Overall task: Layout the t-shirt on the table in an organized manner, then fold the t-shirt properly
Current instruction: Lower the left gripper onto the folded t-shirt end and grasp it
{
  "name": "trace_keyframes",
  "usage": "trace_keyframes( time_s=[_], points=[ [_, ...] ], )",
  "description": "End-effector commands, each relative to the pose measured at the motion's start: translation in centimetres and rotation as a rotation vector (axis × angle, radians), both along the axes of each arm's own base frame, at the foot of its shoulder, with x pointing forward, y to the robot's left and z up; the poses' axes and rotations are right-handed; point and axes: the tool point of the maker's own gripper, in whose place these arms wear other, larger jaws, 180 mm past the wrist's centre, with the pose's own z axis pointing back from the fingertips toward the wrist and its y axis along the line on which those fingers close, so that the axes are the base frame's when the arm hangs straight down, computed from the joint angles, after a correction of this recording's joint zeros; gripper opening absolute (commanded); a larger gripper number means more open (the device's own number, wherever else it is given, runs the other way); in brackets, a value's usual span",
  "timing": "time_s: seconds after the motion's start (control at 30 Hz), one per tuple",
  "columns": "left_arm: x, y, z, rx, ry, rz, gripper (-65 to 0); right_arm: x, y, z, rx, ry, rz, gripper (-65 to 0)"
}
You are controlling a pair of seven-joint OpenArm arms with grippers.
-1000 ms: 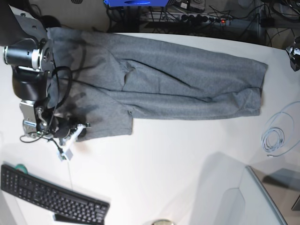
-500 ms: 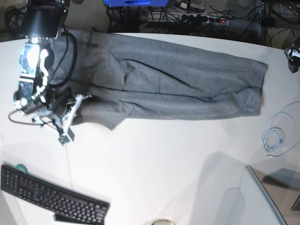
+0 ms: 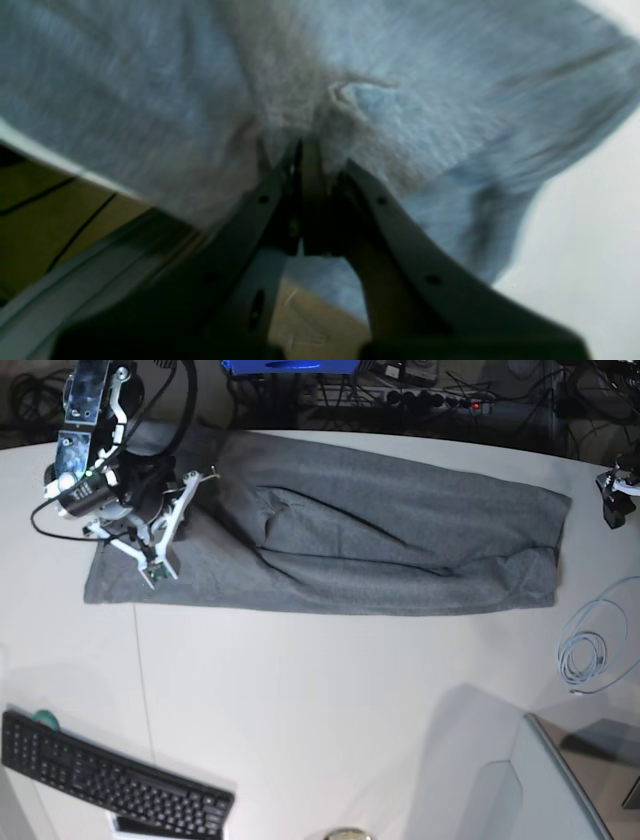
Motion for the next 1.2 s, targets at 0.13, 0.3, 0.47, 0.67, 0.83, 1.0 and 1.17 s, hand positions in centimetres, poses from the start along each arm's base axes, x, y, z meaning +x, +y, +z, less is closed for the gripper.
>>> trace_keyframes(
  time_s=[0.13,0.3,0.47,0.67,0.83,1.0,1.17],
  points=[
    [0.6,1.0,1.7,0.039,-0.038,-0.006,-11.7,-1.1,0.1,-0.1,0.007,0.004,0.0,-65.0],
    [0.6,1.0,1.8,0.04,-0.038,-0.006,-11.7,-1.9,0.0,-0.5,0.005,0.024,-0.001,-65.0],
    [0.9,1.2,2.1,0.05,-0.036,-0.016,-11.7,-3.1,0.1,-0.9,0.01,0.052,-0.006,-65.0],
    [2.5,-1.7,0.5,0.027,0.011,-0.128,-11.8,-3.3,0.2,-1.1,0.011,0.058,-0.004,-64.8],
    [3.5,-3.9,-0.4,0.004,0.022,-0.192,-11.8,-3.4,-0.1,-1.1,0.004,0.064,-0.015,-64.8],
    [4.7,-5.7,1.7,0.043,-0.03,-0.242,-12.7,-4.0,0.2,-1.3,0.007,0.074,-0.008,-64.8],
    [6.1,-8.2,3.0,0.04,-0.1,-0.264,-42.0,-3.8,0.0,-1.3,0.005,0.07,-0.011,-64.8]
  ],
)
